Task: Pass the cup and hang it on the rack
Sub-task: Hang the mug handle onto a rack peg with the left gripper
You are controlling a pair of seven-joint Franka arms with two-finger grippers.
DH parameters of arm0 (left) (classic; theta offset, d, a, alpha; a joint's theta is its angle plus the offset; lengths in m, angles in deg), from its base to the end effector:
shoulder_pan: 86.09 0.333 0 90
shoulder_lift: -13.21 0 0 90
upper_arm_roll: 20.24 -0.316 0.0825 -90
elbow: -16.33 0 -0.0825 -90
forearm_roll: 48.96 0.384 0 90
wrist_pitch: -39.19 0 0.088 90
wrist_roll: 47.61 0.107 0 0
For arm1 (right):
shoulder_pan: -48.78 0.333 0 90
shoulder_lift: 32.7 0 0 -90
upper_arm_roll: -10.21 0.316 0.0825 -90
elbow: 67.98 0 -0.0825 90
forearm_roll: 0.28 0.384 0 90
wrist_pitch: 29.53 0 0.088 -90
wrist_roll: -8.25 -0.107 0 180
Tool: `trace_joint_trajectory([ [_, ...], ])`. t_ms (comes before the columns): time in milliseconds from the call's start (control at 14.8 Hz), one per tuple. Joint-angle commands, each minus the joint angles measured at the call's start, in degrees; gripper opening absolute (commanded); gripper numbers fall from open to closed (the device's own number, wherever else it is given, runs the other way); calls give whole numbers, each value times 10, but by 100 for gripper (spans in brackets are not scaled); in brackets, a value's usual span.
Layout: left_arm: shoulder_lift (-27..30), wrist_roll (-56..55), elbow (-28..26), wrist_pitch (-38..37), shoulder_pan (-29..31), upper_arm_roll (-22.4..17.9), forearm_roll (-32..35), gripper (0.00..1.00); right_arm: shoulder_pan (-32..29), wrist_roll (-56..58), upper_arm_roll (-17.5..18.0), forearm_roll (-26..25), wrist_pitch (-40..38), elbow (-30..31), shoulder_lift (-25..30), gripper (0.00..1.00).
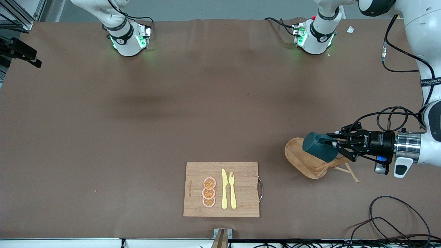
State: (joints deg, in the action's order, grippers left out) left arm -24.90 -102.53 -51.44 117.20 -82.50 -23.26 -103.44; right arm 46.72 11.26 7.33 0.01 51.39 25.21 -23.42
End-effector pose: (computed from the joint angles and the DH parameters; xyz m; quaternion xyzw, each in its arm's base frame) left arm 0.7006 -0.0302 0.4160 0.7408 0.4572 -0.3780 0.3150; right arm 0.4840 -0.0436 0.6694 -0.9995 0.0161 0.0257 0.0083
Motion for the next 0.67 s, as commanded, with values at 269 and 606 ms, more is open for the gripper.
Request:
trace_joint_trajectory([
  [269,-16,15,1,-8,16,3,-34,0,-6,8,4,2,-1,8,9,100],
  [606,-31,14,1,-8,34,2,-61,1,-6,8,4,2,-1,8,9,100],
])
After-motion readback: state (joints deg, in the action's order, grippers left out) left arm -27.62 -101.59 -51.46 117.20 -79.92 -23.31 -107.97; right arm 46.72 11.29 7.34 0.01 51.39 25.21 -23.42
